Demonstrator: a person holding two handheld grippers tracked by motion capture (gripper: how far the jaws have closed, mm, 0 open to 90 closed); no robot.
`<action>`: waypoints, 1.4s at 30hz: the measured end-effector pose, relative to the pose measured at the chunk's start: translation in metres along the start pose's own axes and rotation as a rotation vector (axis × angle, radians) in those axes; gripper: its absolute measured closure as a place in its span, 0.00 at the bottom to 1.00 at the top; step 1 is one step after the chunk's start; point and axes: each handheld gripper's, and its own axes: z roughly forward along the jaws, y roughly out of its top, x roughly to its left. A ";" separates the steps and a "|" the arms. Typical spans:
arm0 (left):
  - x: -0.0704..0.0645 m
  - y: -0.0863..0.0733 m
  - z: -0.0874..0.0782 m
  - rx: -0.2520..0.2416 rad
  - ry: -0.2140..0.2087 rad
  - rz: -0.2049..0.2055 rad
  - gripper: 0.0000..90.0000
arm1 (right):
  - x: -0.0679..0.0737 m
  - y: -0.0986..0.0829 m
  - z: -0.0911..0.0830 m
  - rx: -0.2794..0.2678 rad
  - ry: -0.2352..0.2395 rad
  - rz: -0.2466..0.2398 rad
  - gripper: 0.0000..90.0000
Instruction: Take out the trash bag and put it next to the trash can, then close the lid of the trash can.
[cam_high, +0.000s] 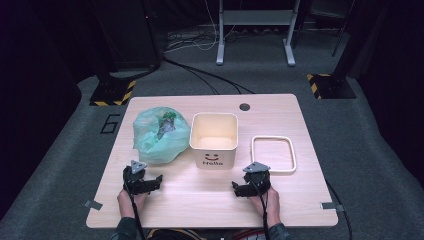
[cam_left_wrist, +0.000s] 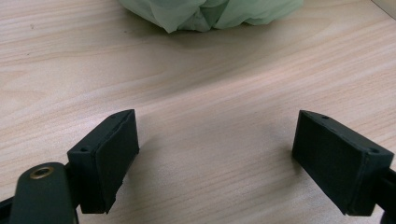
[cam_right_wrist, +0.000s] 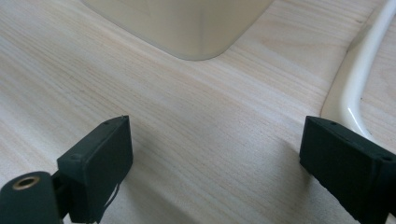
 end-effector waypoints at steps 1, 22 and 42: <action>0.000 0.000 0.000 0.000 0.000 0.001 0.16 | 0.000 0.000 0.000 0.002 0.005 0.003 0.10; 0.000 0.000 0.000 -0.001 -0.004 0.009 0.16 | -0.076 0.006 -0.065 -0.070 -0.135 0.105 0.14; -0.003 0.000 -0.001 0.001 -0.016 0.021 0.16 | -0.133 0.002 -0.063 0.000 -0.237 0.176 0.15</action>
